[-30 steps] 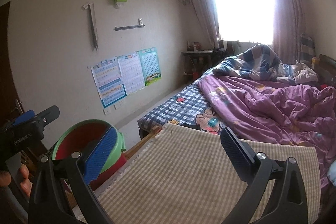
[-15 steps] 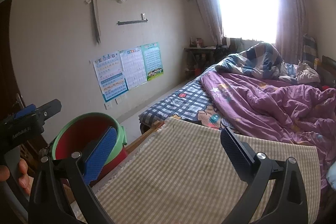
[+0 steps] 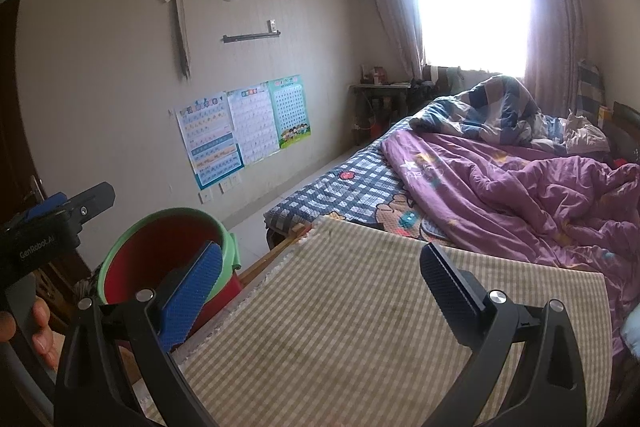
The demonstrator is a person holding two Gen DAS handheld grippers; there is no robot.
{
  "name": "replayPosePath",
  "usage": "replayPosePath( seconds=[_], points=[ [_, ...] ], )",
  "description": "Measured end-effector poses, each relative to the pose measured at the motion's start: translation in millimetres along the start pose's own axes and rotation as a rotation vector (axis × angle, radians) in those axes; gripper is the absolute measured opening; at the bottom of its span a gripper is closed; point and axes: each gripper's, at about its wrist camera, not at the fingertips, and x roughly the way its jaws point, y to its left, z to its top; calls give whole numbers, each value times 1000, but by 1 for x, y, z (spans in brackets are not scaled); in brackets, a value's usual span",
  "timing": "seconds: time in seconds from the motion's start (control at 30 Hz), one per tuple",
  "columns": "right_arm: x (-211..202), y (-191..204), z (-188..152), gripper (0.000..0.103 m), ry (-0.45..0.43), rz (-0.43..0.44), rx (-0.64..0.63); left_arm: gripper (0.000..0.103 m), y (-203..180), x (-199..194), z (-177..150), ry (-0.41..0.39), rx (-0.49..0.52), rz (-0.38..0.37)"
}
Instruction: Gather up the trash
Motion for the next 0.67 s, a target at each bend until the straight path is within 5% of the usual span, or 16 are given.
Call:
replayPosePath(
  seconds=[0.43,0.57,0.67],
  points=[
    [6,-26,-17,96,65,-33,19,98,9,5,-5,22,-10,7],
    [17,-78,-43,96,179,-190,62,98,35,17,-15,75,-49,37],
    [15,-133,-68,96,249,-345,128,98,63,20,-27,87,-73,137]
  ],
)
